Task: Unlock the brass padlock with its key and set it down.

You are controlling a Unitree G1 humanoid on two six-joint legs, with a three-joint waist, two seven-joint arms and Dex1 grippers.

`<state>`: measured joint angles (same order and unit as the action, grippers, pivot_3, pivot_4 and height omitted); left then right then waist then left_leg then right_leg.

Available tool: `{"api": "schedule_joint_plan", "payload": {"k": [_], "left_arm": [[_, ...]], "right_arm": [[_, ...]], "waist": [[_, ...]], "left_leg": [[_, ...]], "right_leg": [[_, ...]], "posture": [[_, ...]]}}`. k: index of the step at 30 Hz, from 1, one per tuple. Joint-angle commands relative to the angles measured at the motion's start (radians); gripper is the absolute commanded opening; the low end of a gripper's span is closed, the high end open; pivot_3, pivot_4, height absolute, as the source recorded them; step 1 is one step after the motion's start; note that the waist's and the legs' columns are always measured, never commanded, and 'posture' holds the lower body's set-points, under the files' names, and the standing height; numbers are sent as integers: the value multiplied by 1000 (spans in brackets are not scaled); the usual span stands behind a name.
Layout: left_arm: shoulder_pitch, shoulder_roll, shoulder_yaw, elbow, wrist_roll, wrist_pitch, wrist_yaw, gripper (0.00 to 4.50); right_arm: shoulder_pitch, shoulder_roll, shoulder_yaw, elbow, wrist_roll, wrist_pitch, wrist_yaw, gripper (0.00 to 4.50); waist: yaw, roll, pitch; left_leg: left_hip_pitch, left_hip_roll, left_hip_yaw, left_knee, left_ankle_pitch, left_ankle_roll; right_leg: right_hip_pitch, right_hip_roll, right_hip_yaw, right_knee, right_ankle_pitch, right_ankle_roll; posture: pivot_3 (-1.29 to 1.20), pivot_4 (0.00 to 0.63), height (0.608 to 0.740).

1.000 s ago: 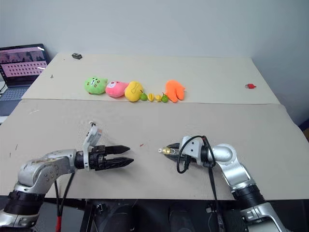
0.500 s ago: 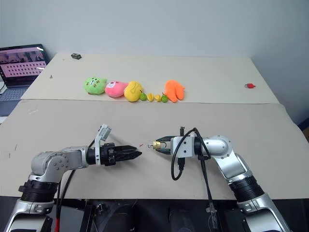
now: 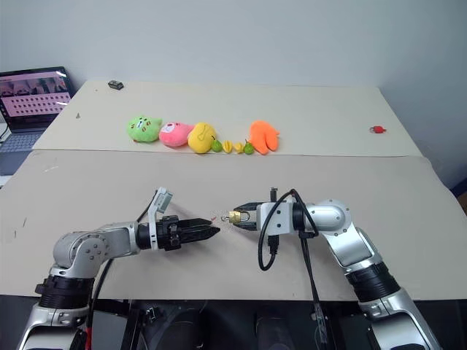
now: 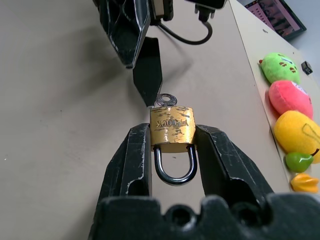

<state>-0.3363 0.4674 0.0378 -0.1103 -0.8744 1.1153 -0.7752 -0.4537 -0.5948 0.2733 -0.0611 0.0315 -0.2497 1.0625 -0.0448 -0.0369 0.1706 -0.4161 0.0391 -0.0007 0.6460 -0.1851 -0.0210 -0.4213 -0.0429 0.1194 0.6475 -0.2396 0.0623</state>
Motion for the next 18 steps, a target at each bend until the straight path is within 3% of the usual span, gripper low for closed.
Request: {"api": "schedule_joint_plan", "payload": {"k": [1, 8, 13, 16, 18], "left_arm": [[-32, -39, 42, -2, -63, 45, 33, 4500], [-103, -128, 156, 59, -192, 154, 134, 4500], [-114, -134, 197, 78, -243, 209, 164, 4500], [-94, -124, 188, 59, -260, 230, 153, 3776], [-84, -120, 174, 48, -262, 243, 154, 3043]], "right_arm": [[-26, -6, -17, -63, 39, 22, 10, 910], [-10, -36, -32, -72, 71, 39, 43, 910], [-6, -47, -46, -45, 76, 29, 45, 910], [-13, -46, -48, -44, 82, 34, 41, 910], [-15, -46, -50, -42, 86, 38, 40, 910]], "waist": [[0, 0, 0], [1, 0, 0], [-2, 0, 0], [-2, 0, 0], [-2, 0, 0]], "left_leg": [[0, 0, 0, 0, 0, 0], [0, -1, 0, 0, 0, 0], [0, -1, -1, 0, 0, 0], [0, -1, -1, 0, 0, 0], [0, -1, -1, 0, 0, 0]], "right_leg": [[0, 0, 0, 0, 0, 0], [0, 0, 0, 0, 0, 0], [0, 0, 0, 0, 0, 0], [0, 0, 0, 0, 0, 0], [0, 0, 0, 0, 0, 0]], "posture": [[0, 150, 717], [0, 150, 717], [0, 150, 717], [0, 150, 717], [0, 150, 717]]}}
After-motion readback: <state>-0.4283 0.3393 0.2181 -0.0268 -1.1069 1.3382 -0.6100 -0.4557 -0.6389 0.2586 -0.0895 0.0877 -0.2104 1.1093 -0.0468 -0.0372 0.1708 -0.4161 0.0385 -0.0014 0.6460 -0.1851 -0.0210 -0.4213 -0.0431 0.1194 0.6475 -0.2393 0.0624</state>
